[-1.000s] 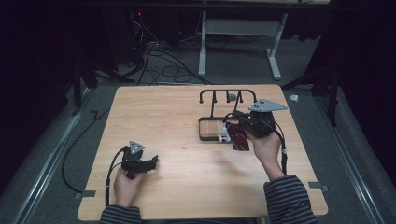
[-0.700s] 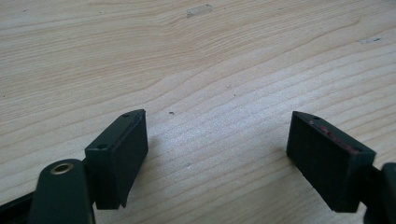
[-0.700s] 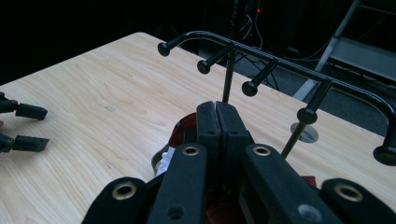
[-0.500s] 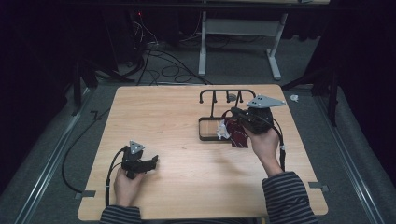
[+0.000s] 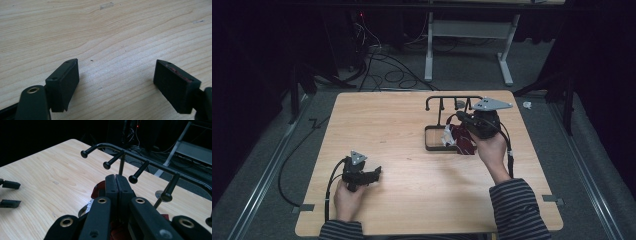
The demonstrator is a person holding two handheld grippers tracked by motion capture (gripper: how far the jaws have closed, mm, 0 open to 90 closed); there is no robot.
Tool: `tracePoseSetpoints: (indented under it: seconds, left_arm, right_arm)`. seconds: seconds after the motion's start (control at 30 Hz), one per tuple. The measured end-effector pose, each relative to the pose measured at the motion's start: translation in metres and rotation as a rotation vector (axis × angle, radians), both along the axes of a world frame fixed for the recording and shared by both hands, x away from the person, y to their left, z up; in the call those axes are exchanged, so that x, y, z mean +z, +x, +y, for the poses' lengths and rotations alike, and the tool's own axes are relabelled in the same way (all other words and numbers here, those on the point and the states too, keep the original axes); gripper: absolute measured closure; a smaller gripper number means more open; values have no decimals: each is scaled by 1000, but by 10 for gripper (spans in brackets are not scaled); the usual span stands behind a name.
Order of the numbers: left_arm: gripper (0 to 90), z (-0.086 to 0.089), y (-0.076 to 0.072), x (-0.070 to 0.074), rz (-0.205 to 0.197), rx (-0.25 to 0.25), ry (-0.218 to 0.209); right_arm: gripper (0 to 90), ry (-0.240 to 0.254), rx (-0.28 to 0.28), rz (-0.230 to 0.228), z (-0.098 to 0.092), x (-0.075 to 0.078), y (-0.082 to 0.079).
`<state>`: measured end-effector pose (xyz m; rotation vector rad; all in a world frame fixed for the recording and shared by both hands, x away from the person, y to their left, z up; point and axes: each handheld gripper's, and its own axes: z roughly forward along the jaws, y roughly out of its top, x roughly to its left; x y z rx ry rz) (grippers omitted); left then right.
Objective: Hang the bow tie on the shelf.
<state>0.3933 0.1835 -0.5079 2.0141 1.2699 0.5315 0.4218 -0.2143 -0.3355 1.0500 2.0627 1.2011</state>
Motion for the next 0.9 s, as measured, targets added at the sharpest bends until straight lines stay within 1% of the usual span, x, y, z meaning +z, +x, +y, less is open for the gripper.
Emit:
tracePoseSetpoints:
  seconds: [0.23, 0.37, 0.6, 0.7, 0.8, 0.9]
  left_arm:
    - [211, 0, 0, 0, -1, 1, -1]
    - [211, 0, 0, 0, -1, 1, -1]
    - [211, 0, 0, 0, -1, 0, -1]
    - [211, 0, 0, 0, -1, 0, -1]
    - [211, 0, 0, 0, -1, 1, -1]
    - [211, 0, 0, 0, -1, 0, -1]
  right_arm:
    - [900, 10, -7, 1, 3, 3, 7]
    - [900, 5, -10, -1, 5, 3, 11]
    - [900, 5, -30, -2, 5, 4, 18]
    - [900, 17, -37, 0, 4, 4, 21]
    - [900, 9, -44, -1, 4, 5, 23]
    - [900, 17, -54, 3, 4, 4, 25]
